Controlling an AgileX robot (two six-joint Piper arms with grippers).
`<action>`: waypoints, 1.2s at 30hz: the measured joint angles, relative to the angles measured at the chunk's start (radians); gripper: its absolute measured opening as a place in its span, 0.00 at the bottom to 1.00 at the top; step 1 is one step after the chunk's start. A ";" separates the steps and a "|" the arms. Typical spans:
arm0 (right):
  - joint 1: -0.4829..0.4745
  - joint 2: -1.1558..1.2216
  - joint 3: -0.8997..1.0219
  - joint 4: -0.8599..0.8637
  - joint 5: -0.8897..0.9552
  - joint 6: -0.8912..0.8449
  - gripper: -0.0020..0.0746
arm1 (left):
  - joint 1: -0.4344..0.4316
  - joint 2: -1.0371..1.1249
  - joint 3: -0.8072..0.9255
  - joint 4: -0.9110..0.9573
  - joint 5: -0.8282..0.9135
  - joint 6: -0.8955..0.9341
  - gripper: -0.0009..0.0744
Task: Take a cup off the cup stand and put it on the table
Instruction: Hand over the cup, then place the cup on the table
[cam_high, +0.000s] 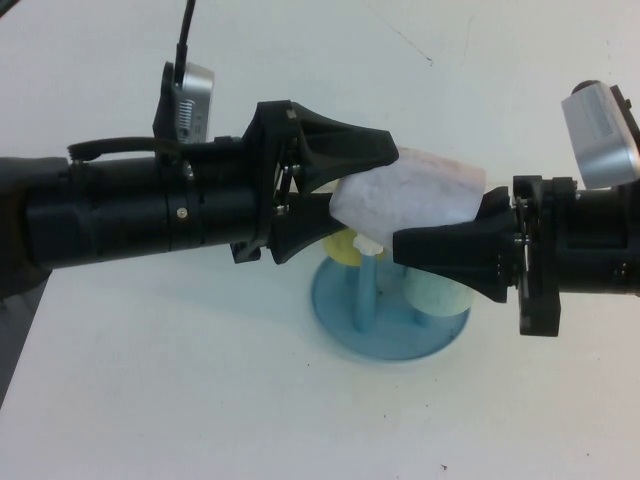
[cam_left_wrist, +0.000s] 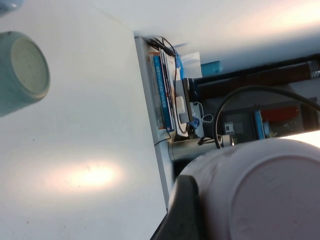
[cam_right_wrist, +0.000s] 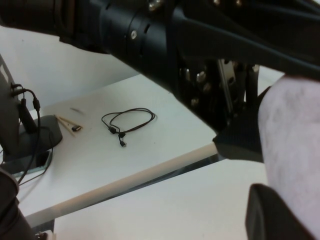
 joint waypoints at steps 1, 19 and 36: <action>0.000 0.002 0.000 0.000 0.000 0.000 0.11 | 0.000 0.000 0.000 -0.002 0.000 0.008 0.74; 0.000 -0.002 -0.004 0.005 0.044 -0.031 0.11 | 0.061 0.000 -0.013 0.019 0.162 0.167 0.83; 0.002 -0.193 -0.305 -1.041 0.032 0.876 0.09 | 0.310 -0.012 -0.022 0.294 0.288 0.189 0.47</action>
